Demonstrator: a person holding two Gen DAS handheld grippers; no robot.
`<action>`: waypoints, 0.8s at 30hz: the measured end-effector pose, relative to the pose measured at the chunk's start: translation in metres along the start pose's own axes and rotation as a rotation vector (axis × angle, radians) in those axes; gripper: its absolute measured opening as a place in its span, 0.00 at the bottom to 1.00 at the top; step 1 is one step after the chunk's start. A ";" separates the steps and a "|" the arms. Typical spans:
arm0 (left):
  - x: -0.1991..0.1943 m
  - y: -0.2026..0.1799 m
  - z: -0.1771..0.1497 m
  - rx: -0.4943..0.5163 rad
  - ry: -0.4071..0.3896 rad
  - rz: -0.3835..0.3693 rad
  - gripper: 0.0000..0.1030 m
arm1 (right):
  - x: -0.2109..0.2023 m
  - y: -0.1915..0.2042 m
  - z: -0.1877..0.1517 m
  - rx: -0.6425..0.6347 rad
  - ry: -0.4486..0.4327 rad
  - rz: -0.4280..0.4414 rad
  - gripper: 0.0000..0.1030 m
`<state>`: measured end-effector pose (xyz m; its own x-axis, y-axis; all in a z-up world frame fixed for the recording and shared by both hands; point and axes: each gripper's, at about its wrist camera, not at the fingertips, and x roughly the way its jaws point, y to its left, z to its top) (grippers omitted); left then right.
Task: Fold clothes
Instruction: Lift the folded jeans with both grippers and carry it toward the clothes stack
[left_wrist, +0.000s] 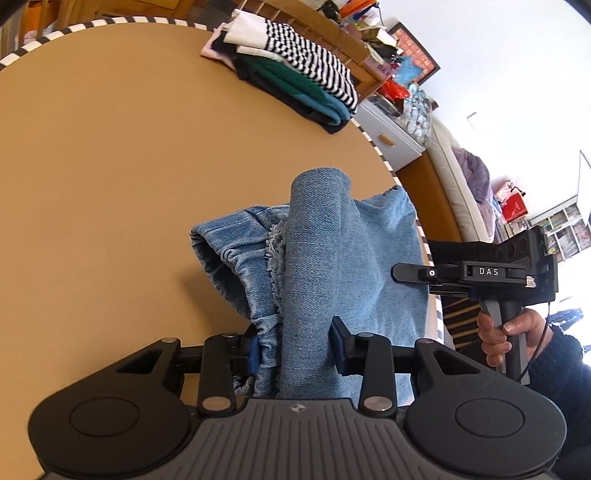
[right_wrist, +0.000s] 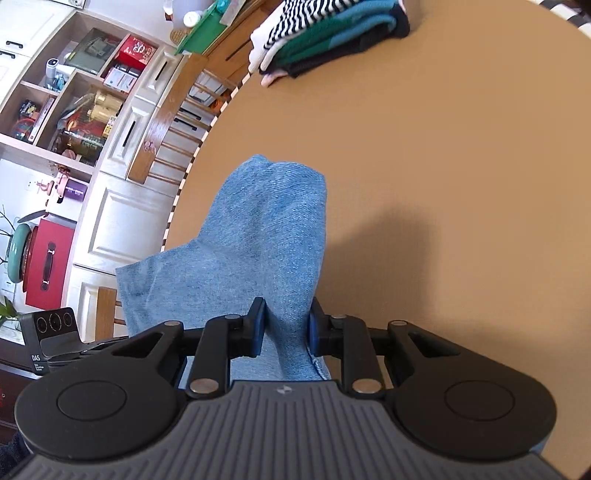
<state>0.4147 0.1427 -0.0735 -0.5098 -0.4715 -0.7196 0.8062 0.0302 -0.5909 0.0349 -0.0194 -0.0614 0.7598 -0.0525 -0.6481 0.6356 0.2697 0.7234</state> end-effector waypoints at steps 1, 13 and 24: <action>0.000 -0.002 0.001 0.002 0.001 -0.001 0.37 | -0.003 0.000 0.000 0.003 -0.002 -0.001 0.22; 0.006 -0.021 0.025 0.037 0.007 0.023 0.37 | -0.017 -0.020 0.017 0.048 -0.034 0.029 0.22; 0.042 -0.040 0.086 0.048 0.013 0.028 0.37 | -0.019 -0.019 0.077 -0.017 -0.031 -0.072 0.22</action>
